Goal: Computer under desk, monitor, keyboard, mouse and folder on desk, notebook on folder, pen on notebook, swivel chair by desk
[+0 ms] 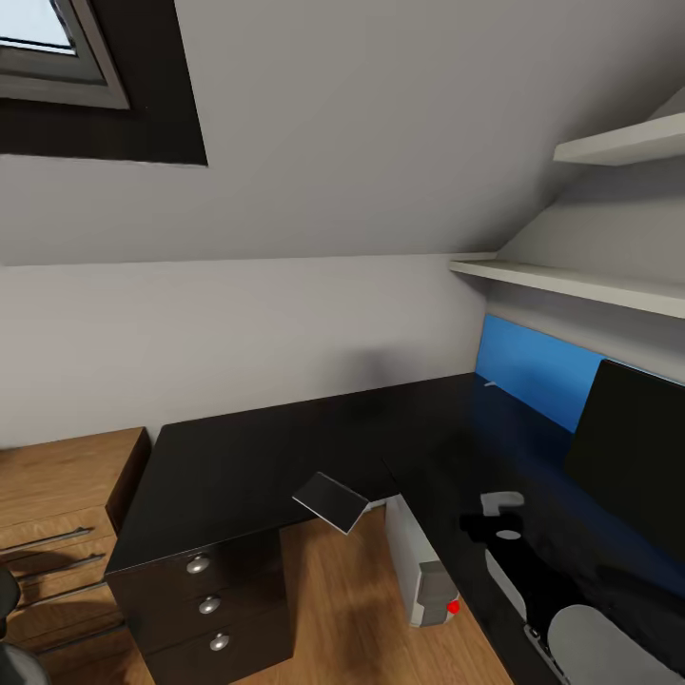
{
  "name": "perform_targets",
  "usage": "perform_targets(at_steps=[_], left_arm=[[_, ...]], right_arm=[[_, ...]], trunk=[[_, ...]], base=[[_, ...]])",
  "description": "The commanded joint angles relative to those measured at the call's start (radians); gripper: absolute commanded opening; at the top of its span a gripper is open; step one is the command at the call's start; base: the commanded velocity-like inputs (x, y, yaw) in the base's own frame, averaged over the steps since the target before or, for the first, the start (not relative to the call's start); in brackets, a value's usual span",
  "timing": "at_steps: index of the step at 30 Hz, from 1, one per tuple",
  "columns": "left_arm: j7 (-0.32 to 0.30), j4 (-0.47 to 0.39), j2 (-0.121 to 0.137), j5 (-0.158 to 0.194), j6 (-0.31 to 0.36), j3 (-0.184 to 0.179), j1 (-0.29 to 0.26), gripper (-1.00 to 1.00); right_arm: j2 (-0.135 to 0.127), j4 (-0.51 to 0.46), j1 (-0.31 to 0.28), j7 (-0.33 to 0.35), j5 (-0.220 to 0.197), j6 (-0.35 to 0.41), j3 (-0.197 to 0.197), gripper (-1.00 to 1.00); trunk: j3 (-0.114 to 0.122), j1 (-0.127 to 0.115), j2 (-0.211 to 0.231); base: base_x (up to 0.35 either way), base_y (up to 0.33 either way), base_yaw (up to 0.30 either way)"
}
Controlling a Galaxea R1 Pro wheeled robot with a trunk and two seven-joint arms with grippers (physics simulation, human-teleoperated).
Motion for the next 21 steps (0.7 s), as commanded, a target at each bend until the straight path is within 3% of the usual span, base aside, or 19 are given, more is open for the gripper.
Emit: perform_targets(at_steps=[1, 2, 3, 7, 10, 13, 16, 19, 20, 21], left_arm=[[0.007, -0.002, 0.001, 0.01, -0.002, -0.005, 0.0, 1.0], [0.007, -0.001, 0.001, 0.01, -0.002, -0.005, -0.001, 1.0], [0.007, -0.001, 0.001, 0.01, -0.002, -0.006, -0.001, 1.0], [0.007, 0.009, 0.0, 0.011, -0.001, -0.009, -0.001, 1.0], [0.007, 0.029, 0.0, 0.012, -0.001, -0.01, -0.001, 1.0], [0.007, 0.037, 0.001, 0.012, -0.002, -0.011, -0.001, 1.0], [0.007, 0.038, 0.001, 0.012, -0.002, -0.011, -0.001, 1.0], [0.007, 0.038, 0.0, 0.011, 0.0, -0.011, -0.001, 1.0], [0.005, 0.039, -0.002, 0.01, 0.001, -0.013, -0.001, 1.0], [0.004, 0.039, -0.002, 0.01, 0.002, -0.013, -0.001, 1.0]], right_arm=[[0.024, -0.002, 0.0, -0.016, -0.008, 0.003, 0.008, 1.0], [0.052, -0.002, 0.001, -0.03, -0.006, 0.001, 0.008, 1.0], [0.063, -0.001, 0.001, -0.039, -0.005, 0.0, 0.008, 1.0], [0.087, 0.0, 0.003, -0.054, -0.004, -0.002, 0.01, 1.0], [0.124, 0.001, 0.004, -0.07, -0.001, -0.012, 0.011, 1.0], [0.169, 0.004, 0.009, -0.119, -0.001, -0.07, 0.012, 1.0], [0.184, 0.004, 0.018, -0.139, -0.001, -0.098, 0.012, 1.0], [0.198, 0.01, 0.089, -0.139, -0.005, -0.171, 0.012, 1.0], [0.203, 0.023, 0.147, -0.101, -0.005, -0.227, 0.013, 1.0], [0.207, 0.027, 0.169, -0.082, -0.005, -0.259, 0.013, 1.0]], trunk=[[-0.001, 0.0, -0.001], [-0.001, 0.0, -0.001], [-0.001, 0.0, -0.001], [-0.001, 0.0, -0.001], [-0.001, 0.0, -0.001], [-0.001, 0.0, -0.001], [-0.001, 0.0, -0.001], [-0.002, 0.0, -0.001], [-0.002, 0.0, -0.001], [-0.002, 0.0, -0.001]], base=[[0.0, 0.0, 0.065], [0.0, 0.0, 0.156], [0.0, 0.0, 0.199], [0.0, 0.0, 0.243], [0.0, 0.0, 0.27], [0.0, 0.0, 0.278], [0.0, 0.0, 0.279], [0.0, 0.0, 0.186], [0.0, 0.0, 0.041], [0.0, 0.0, 0.026]])
